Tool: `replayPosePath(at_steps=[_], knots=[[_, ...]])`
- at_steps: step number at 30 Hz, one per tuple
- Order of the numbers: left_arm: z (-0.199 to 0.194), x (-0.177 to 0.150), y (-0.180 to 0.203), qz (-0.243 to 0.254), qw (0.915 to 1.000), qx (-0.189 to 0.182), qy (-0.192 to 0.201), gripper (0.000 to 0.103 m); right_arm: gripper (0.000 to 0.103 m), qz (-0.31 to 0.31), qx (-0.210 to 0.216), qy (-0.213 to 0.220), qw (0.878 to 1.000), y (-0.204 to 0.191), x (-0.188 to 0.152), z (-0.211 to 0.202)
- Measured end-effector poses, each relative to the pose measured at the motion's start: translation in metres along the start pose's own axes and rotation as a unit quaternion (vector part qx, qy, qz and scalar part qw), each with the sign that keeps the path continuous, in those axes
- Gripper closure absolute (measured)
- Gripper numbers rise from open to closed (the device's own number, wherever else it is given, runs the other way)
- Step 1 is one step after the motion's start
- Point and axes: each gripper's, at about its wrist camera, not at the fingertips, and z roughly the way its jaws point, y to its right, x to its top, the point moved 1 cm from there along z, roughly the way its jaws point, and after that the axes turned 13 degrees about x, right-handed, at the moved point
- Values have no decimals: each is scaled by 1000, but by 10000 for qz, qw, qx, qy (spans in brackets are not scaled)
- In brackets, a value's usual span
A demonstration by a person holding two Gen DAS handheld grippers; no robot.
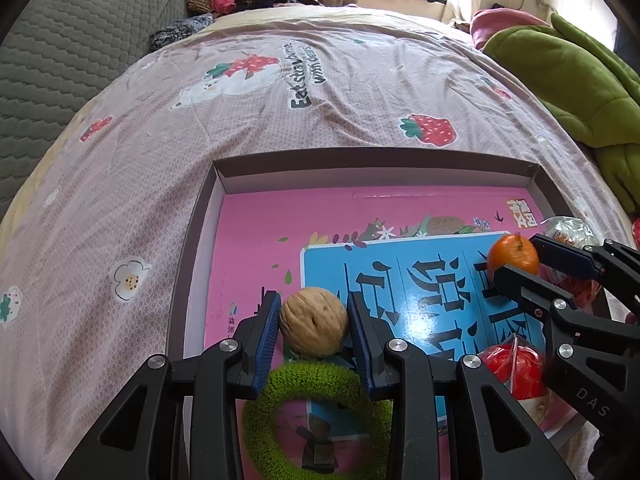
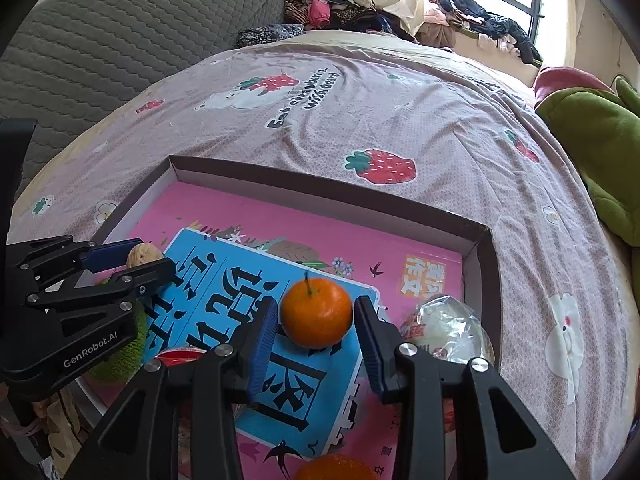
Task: Organize objects
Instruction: 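Lower the walnut onto the book and open the left gripper while the right gripper releases the orange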
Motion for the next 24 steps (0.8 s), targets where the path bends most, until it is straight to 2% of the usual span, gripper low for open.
replayPosePath(at_steps=[3, 8, 11, 17, 20, 24], knots=[[0, -1, -1, -17, 10000, -52, -65, 54, 62, 20, 3, -15, 10000, 1, -1, 0], [-1, -2, 0, -4, 9999, -92, -92, 54, 62, 32, -9, -31, 10000, 0, -1, -1], [-3, -3, 2, 25, 9999, -83, -106, 46, 62, 31, -27, -37, 10000, -1, -2, -3], [-7, -4, 2, 40, 9998, -102, -150, 43, 62, 71, -40, -10, 10000, -2, -2, -7], [-11, -4, -2, -23, 9998, -134, -151, 35, 62, 88, -35, 47, 9999, -3, -1, -11], [-22, -3, -7, -60, 9999, -139, -79, 34, 62, 105, -30, 97, 9999, -5, 0, -18]])
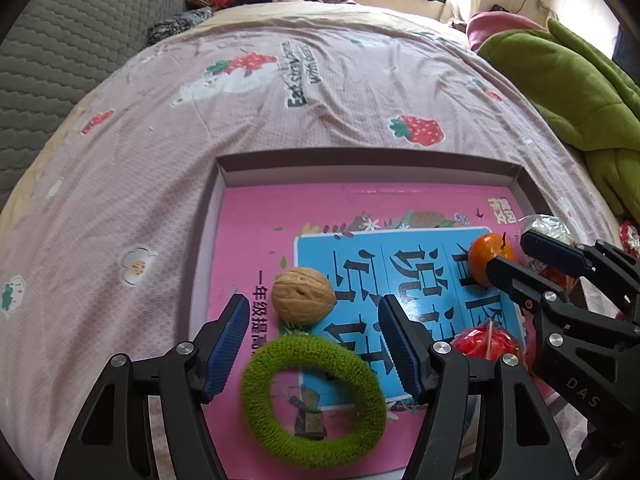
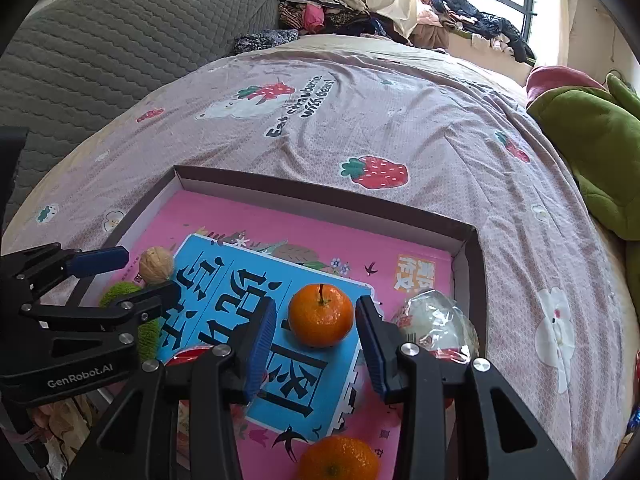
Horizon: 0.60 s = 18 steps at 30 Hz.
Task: Organize objects
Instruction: 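Lower the walnut onto the book and open the left gripper while the right gripper releases the orange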
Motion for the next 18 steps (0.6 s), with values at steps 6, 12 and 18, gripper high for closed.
replayPosePath(at_steps=[6, 12, 18], knots=[[-17, -1, -6, -64, 9999, 0, 100, 32, 62, 47, -25, 117, 9999, -4, 0, -13], [-35, -4, -13, -107, 9997, 65, 208, 31, 57, 47, -51, 248, 9997, -10, 1, -31], [-61, -10, -20, -180, 9990, 80, 411, 31, 56, 99, -46, 377, 9992, -15, 1, -52]])
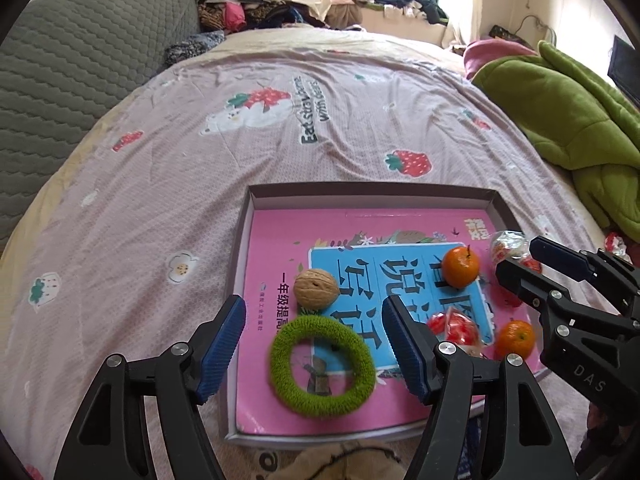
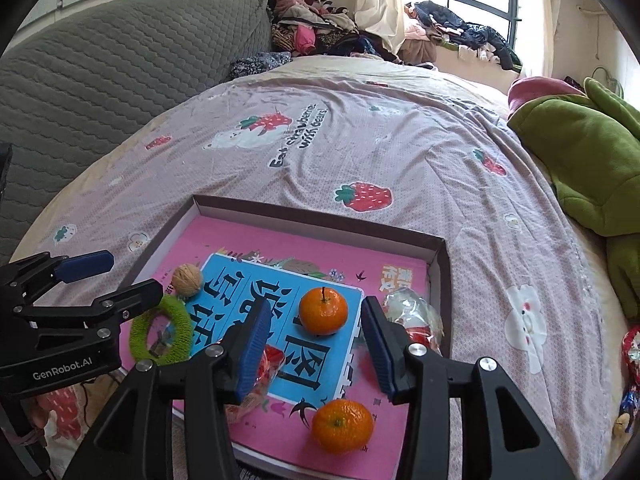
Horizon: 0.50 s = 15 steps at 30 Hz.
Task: Organize objects
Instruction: 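Lower the walnut onto the book and open the left gripper while the right gripper releases the orange, then withdraw both open grippers from the tray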
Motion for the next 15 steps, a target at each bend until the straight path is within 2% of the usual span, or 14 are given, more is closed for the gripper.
replayPosePath(at_steps=[15], knots=[[-58, -27, -13, -159, 9986, 60, 506, 31, 56, 58, -37, 470, 9989, -28, -10, -60]])
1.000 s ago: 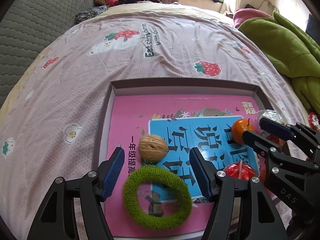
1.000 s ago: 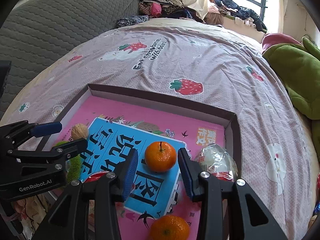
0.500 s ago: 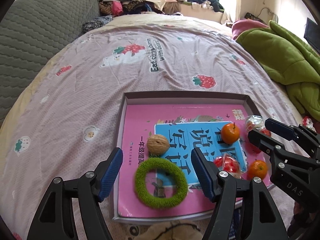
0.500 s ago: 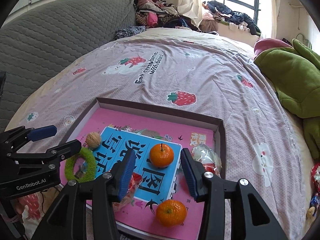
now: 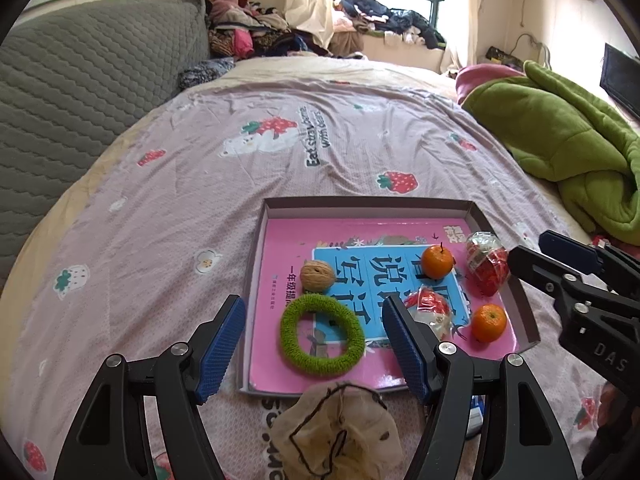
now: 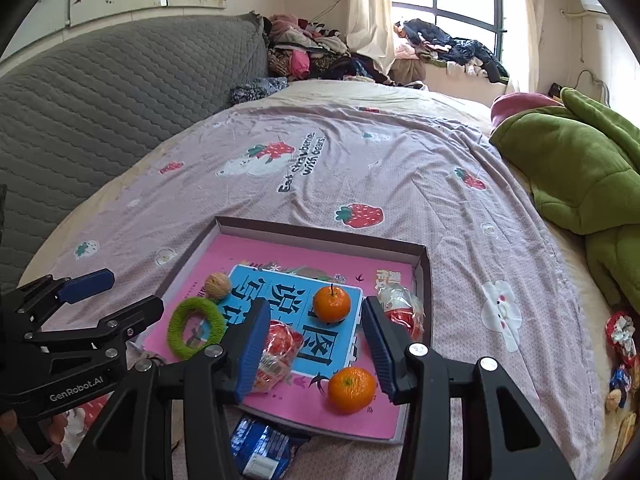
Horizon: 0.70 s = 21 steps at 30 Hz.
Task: Organize objects
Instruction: 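Withdraw both open grippers from the tray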
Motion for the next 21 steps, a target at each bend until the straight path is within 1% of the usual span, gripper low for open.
replayPosePath(at_steps=[5, 12, 15, 18, 21], knots=[[-23, -6, -8, -51, 9997, 24, 220, 30, 56, -92, -116, 295, 9995, -15, -2, -28], [-55, -18, -19, -94, 9990, 12, 445, 30, 56, -293, -108, 611, 9976, -38, -9, -65], [-70, -25, -25, -148, 9981, 95, 586, 30, 55, -282, -41, 714, 9970, -44, -14, -76], [-79, -32, -28, -160, 9977, 65, 656, 30, 51, -243, -57, 758, 9968, -46, -21, -81], [-88, -38, -31, -166, 9971, 75, 733, 30, 51, -232, -51, 756, 9969, -48, -27, -85]])
